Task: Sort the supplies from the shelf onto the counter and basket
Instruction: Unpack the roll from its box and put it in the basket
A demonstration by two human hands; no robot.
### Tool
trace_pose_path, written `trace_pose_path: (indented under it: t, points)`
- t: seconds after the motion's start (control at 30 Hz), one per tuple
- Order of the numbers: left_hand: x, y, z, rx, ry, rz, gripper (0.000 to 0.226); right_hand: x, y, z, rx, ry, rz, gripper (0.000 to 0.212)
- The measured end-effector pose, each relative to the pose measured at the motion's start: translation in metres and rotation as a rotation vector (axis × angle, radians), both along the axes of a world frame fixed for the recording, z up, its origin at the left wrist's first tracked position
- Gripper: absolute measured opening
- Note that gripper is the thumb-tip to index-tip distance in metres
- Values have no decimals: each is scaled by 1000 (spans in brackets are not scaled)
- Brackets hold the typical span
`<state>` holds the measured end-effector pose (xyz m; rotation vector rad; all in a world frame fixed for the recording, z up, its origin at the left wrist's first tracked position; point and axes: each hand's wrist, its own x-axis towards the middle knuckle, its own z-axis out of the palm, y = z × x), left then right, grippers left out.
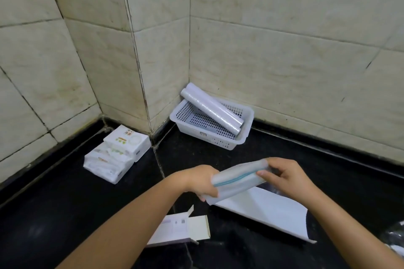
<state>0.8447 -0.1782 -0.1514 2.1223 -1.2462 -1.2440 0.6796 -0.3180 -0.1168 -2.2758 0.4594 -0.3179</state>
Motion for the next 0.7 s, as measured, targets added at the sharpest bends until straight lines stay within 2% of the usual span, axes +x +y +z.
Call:
trace_pose_path:
  t: [0.03,0.1,0.13,0.17,0.23,0.3,0.4,0.53,0.67,0.7]
  points:
    - [3,-5,1,-10,-171,-38,12,3,-8,-2,5,46,31,26]
    - [8,-16,6,4,-509,-107,10,12,-27,-3,25,235,163,22]
    - [10,-23,8,14,-593,-103,4,17,-36,-3,23,365,252,22]
    - [12,-30,8,7,-653,-68,11,24,-45,-3,-8,478,332,29]
    - [18,-47,10,-31,-739,-7,21,42,-59,-6,-75,607,404,44]
    - [27,-67,16,-85,-803,35,21,63,-71,-6,-104,619,389,48]
    - [43,-97,26,-119,-878,60,23,89,-97,-6,-118,612,342,38]
    - [68,-130,24,-63,-920,74,23,116,-137,-15,-69,660,320,20]
    - [90,-148,14,-46,-924,112,19,144,-156,-32,-183,611,224,25]
    - [96,-152,13,-55,-921,124,19,150,-160,-35,-202,592,196,20]
